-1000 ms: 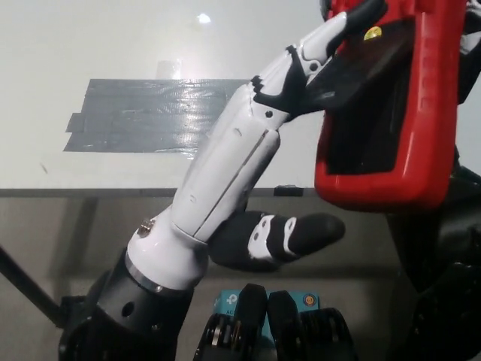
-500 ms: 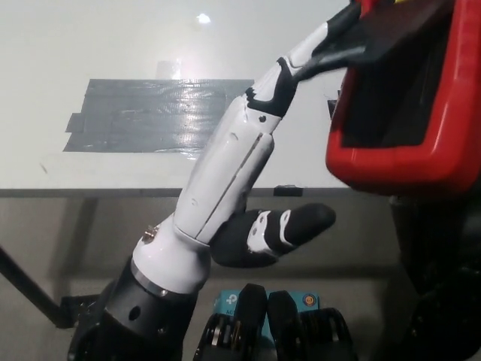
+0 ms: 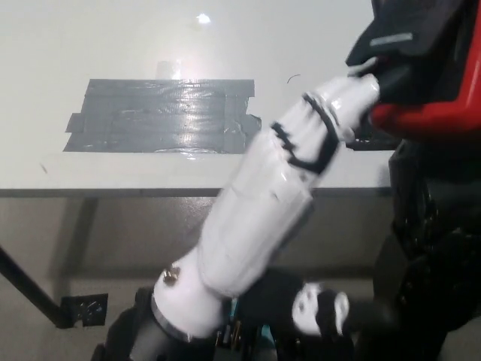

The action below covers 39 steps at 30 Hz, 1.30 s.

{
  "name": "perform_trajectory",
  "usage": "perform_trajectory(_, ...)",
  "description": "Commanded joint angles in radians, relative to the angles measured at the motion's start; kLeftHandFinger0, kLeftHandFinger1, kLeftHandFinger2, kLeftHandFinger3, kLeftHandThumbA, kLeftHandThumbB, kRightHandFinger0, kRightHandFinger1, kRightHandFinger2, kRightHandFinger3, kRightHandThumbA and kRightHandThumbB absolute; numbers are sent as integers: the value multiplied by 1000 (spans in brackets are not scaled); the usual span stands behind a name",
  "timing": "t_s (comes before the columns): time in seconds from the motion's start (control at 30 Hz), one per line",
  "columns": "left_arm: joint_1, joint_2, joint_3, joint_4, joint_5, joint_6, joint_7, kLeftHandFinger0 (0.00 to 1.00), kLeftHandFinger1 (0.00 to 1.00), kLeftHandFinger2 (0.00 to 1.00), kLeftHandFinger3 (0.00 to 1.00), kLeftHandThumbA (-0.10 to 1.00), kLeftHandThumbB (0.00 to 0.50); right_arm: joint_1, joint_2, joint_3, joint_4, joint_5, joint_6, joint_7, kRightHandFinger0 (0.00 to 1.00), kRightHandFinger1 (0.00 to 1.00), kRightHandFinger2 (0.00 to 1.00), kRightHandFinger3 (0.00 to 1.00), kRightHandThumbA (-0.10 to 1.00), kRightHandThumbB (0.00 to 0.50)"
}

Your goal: The robot first picks the multimeter with right hand and then unfolds the black stand on the back of it using left hand

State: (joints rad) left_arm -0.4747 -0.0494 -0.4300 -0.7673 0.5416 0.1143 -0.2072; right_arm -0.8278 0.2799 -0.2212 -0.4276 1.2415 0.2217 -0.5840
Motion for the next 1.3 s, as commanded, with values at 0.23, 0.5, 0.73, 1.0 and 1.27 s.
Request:
perform_trajectory(0.23, 8, 20, -10, -20, 213, -208, -3, 1000, 1000, 1000, 1000, 1000, 368, -28, 38, 19, -33, -34, -44, -72, 0, 419, 678, 904, -100, 46)
perform_trajectory(0.5, 31, 21, 36, -47, 187, -208, -23, 1000, 1000, 1000, 1000, 1000, 371, -2, 42, 29, -38, -9, -52, -58, 0, 425, 704, 916, -100, 60)
perform_trajectory(0.73, -12, -35, 117, -129, 221, -268, 34, 1000, 1000, 1000, 1000, 1000, 494, 10, 17, 33, -32, 5, -44, -34, 0, 390, 643, 904, -100, 40)
perform_trajectory(1.0, -128, -225, 173, -104, 380, -388, 176, 1000, 1000, 1000, 1000, -42, 66, 53, 50, 46, -25, -40, -75, -29, 1, 408, 697, 964, -100, 115)
perform_trajectory(1.27, -191, -83, 218, 28, 123, -393, 104, 1000, 1000, 1000, 1000, 1000, 476, 94, 54, 89, -22, -51, -51, -7, 0, 368, 681, 802, -100, 101)
